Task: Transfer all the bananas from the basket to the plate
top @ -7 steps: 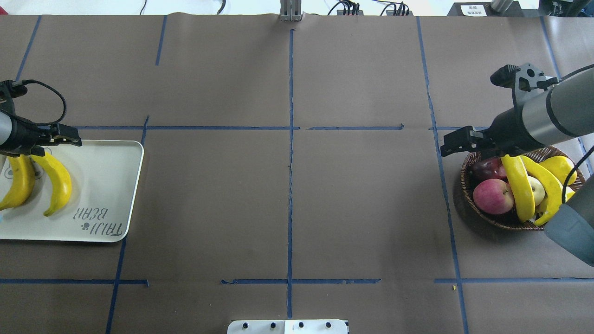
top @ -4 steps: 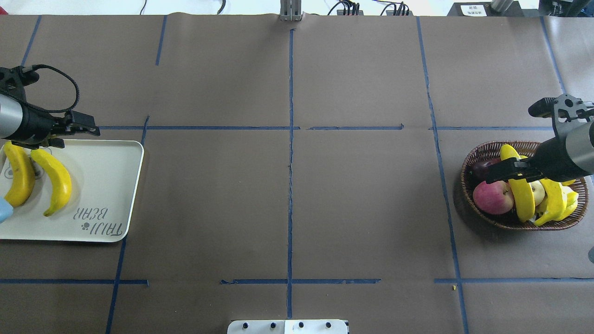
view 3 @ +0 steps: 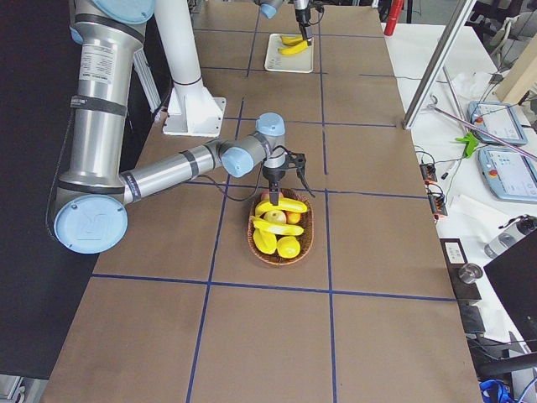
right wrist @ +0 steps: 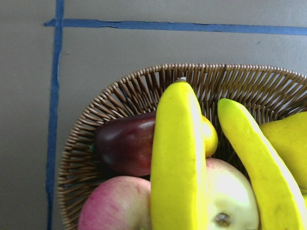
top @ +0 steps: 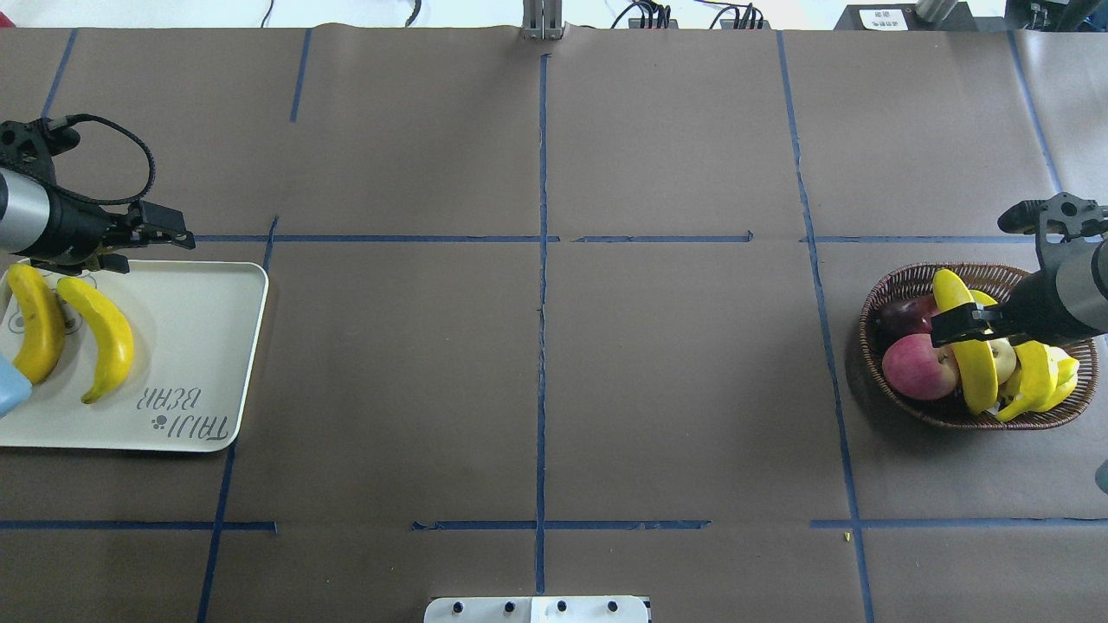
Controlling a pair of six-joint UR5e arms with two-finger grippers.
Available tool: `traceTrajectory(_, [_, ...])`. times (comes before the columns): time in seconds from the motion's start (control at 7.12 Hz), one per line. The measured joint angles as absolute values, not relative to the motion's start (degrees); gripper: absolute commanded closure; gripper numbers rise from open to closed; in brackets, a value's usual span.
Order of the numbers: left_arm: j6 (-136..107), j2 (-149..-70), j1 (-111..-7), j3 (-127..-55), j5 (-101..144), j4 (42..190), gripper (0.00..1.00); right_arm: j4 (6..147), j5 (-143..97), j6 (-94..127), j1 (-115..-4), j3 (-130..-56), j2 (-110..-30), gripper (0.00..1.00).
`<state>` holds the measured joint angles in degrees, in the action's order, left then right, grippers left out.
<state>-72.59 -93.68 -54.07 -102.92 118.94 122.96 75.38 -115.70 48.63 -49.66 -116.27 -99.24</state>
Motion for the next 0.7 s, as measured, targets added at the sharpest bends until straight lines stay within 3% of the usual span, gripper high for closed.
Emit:
traceTrajectory(0.28, [-72.54,-93.69,-54.05,-102.72,119.05,123.02,0.00,75.47,-114.18,46.68,-48.94,-114.82,-99.31,0.33])
traceTrajectory(0.42, [-72.52,-93.69,-54.06,-102.71,119.08,123.03,0.00,75.47,-114.02,46.34,-48.52,-114.64,-99.32,0.41])
traceTrajectory(0.56, [-72.51,-93.69,-54.05,-102.70,119.09,123.04,0.00,75.44,-113.99,46.16,-48.06,-114.63,-99.30,0.56])
traceTrajectory(0.7, [-72.51,-93.72,-54.02,-102.71,119.09,123.05,0.00,75.42,-113.96,46.11,-47.51,-114.62,-99.26,0.78])
